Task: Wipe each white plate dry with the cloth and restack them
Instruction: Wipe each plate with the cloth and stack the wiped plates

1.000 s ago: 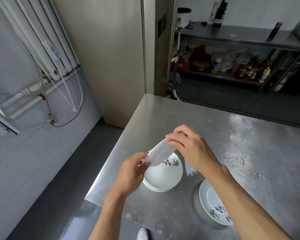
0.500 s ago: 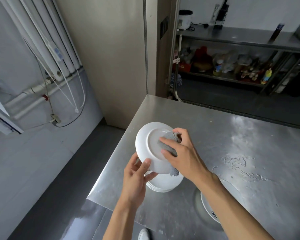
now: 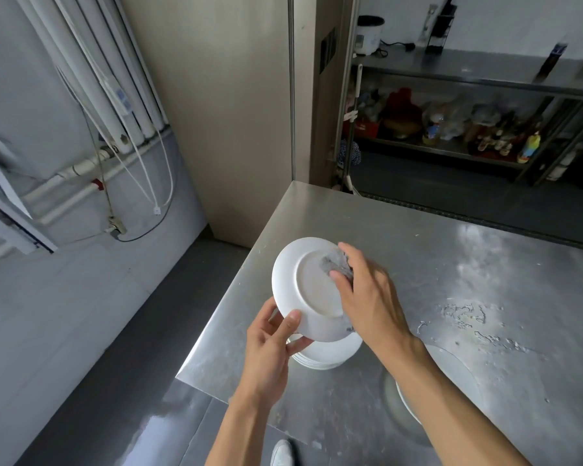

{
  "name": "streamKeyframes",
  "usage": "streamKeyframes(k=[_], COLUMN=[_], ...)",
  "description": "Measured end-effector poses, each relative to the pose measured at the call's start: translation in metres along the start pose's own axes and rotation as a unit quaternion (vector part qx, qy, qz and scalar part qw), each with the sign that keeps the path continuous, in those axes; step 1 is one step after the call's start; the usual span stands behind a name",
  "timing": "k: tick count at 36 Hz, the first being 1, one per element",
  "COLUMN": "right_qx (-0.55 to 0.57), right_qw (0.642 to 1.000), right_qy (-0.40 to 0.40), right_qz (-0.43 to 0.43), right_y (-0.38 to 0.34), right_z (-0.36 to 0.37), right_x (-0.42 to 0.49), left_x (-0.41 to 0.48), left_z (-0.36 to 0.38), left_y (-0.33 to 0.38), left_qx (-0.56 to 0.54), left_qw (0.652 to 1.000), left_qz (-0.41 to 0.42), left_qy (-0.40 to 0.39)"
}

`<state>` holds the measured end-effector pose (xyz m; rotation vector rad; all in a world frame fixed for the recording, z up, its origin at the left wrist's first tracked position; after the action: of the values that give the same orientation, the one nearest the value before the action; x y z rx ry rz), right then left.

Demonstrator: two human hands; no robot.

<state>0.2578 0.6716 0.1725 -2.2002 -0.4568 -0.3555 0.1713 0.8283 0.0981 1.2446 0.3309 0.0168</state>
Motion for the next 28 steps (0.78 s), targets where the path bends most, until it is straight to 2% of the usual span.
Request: streamKeyframes(k=[2, 6, 16, 19, 24, 28], right_qx=[0.003, -0.005, 0.043, 0.029, -0.067, -0.054], right_qw=[1.0, 0.999, 0.983, 0.982, 0.99, 0.997], right_qy=[0.007, -0.004, -0.105, -0.126, -0.07, -0.032], right_qz=[0.017, -0.031, -0.143, -0.14, -0.1, -0.045], right_y=[-0.002, -0.012, -0.026, -0.018, -0.006, -0.005], right_z=[-0.002, -0.001, 0.015, 0.012, -0.001, -0.007], right_x=[0.006, 0.011, -0.01, -0.013, -0.008, 0.001], left_x=[-0.001, -0.001, 0.001, 0.002, 0.001, -0.002], left_z=[0.002, 0.006, -0.003, -0.011, -0.021, -0.02], left_y=[0.001, 0.001, 0.0, -0.001, -0.001, -0.001], left_qx=[-0.003, -0.007, -0.029, -0.053, -0.051, -0.029], left_qw=[1.0, 1.0, 0.999, 0.998, 0.998, 1.0], left_qz=[0.002, 0.002, 0.003, 0.001, 0.003, 0.001], left_qy=[-0.002, -0.005, 0.036, 0.045, 0.039, 0.009])
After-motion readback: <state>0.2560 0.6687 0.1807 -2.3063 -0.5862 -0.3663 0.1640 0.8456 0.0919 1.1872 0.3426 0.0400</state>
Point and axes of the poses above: each hand's wrist, its own x-axis towards the middle knuckle, its own z-axis out of the palm, y = z × x, the point moved 5 cm from there along x, towards the middle knuckle, and after that the axes turned 10 degrees about x, right-handed, at the moved point
